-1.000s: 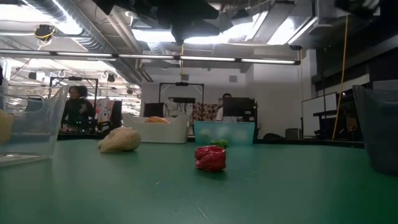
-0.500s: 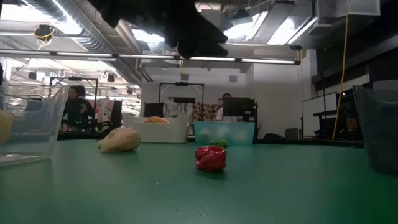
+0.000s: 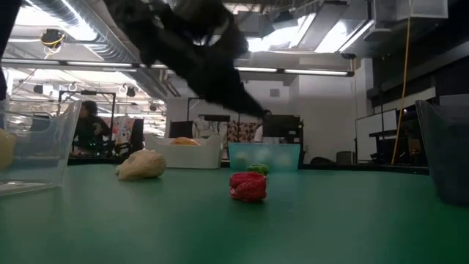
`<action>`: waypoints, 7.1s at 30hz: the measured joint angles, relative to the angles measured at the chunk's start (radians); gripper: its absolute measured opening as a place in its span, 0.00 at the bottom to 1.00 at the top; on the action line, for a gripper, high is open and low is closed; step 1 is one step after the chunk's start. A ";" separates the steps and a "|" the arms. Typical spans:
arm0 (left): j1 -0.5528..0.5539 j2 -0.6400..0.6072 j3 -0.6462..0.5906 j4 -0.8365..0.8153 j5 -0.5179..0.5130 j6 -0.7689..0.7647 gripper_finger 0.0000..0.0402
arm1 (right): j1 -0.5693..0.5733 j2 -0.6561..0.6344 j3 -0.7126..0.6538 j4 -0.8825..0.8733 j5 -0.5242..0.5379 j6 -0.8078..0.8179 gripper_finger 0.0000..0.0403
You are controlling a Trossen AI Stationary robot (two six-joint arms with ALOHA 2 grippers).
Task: Sort produce into baskets
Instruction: Put the green chili pepper into the blue bin, then put the red chili pepper into the blue bin
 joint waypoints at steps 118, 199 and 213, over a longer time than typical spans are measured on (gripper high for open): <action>-0.843 -0.608 0.000 -1.085 -0.463 -1.213 0.54 | 0.000 0.000 0.000 -0.016 0.130 -0.030 0.70; -0.273 -0.250 0.000 -0.586 0.440 -0.490 0.14 | 0.000 0.060 0.000 -0.006 0.102 0.006 0.70; -0.756 -0.587 0.000 -1.178 0.250 -1.411 0.14 | 0.000 0.060 0.000 -0.013 0.121 -0.002 0.70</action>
